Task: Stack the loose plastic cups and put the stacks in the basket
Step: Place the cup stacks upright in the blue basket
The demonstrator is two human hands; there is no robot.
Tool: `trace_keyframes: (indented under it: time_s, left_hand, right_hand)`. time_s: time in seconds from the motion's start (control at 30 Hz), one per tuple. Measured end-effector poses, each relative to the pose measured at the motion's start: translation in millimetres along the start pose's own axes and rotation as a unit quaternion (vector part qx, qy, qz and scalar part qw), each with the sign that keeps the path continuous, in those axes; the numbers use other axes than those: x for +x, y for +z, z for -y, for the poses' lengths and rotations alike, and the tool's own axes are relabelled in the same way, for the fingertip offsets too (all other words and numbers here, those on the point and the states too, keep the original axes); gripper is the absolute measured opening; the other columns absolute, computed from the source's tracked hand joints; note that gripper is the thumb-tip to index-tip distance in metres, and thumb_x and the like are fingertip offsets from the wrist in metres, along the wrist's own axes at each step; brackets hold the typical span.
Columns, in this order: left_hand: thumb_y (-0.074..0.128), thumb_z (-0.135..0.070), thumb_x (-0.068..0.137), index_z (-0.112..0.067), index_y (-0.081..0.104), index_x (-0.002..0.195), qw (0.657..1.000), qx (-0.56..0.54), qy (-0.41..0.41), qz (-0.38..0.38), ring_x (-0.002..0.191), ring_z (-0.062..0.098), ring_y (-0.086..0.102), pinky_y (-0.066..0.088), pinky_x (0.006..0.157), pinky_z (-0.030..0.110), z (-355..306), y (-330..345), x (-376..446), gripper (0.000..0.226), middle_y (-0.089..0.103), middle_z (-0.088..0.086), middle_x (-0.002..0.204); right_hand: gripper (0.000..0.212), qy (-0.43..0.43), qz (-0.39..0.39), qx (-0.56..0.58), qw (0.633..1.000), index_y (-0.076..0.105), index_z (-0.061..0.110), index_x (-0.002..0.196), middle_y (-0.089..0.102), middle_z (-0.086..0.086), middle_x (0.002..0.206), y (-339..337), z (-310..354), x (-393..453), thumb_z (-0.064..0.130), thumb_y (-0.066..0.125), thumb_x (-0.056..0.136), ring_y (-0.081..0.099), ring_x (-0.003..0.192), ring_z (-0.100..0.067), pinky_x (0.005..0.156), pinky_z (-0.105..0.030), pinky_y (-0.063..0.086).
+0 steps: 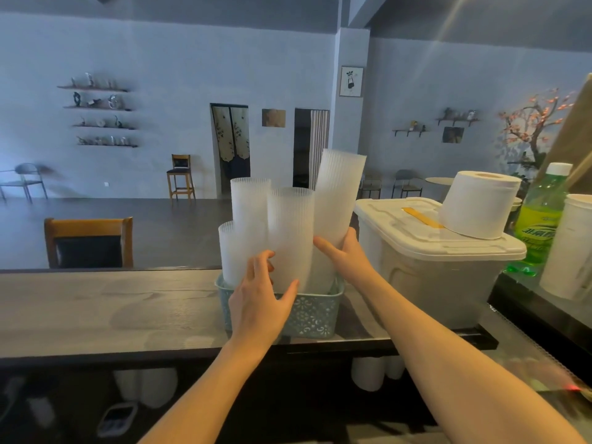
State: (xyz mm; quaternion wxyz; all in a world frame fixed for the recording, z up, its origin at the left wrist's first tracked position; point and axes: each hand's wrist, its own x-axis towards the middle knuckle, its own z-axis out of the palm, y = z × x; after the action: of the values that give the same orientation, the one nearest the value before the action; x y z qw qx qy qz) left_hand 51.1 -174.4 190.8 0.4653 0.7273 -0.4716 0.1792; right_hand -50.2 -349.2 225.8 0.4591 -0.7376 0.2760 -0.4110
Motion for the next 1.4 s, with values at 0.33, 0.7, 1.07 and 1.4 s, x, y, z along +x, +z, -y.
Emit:
trace_keyframes:
  time_s: [0.33,0.7,1.07,1.4]
  left_hand:
    - [0.068,-0.044,0.084,-0.015,0.044,0.135,0.999,0.039,0.012,-0.009,0.098,0.016,0.066,0.058,0.074,0.032,7,-5,-1,0.064,0.058,0.001,0.123]
    - [0.065,-0.042,0.09,-0.015,0.053,0.128,0.999,0.02,-0.03,0.031,0.104,0.013,0.062,0.038,0.082,0.017,-10,-2,4,0.049,0.063,-0.001,0.118]
    - [0.068,-0.053,0.084,-0.011,0.059,0.113,0.992,0.06,-0.068,0.082,0.099,0.016,0.062,0.041,0.073,0.019,-18,-1,17,0.052,0.066,0.001,0.11]
    - [0.071,-0.032,0.085,-0.011,0.064,0.115,0.995,0.007,0.023,-0.094,0.094,0.008,0.054,0.032,0.066,0.005,-1,-21,-3,0.037,0.061,0.0,0.107]
  right_hand:
    - [0.078,0.006,0.1,-0.109,0.989,0.025,0.016,0.144,0.041,0.005,0.128,4,-10,-10,0.032,0.076,0.086,0.047,0.116,-0.013,0.076,-0.015,0.046]
    - [0.073,-0.01,0.017,-0.054,0.998,0.023,0.015,0.153,0.054,-0.006,0.137,0,-12,-13,0.028,0.065,0.095,0.055,0.114,-0.014,0.07,-0.011,0.046]
    - [0.071,-0.017,-0.007,-0.065,0.998,0.023,0.02,0.153,0.05,0.001,0.142,4,-11,-19,0.028,0.064,0.096,0.049,0.123,-0.012,0.098,-0.028,0.043]
    - [0.07,-0.068,-0.117,-0.159,0.978,0.028,0.011,0.152,0.038,-0.007,0.148,12,2,-47,0.05,0.049,0.099,0.041,0.135,-0.022,0.11,-0.043,0.041]
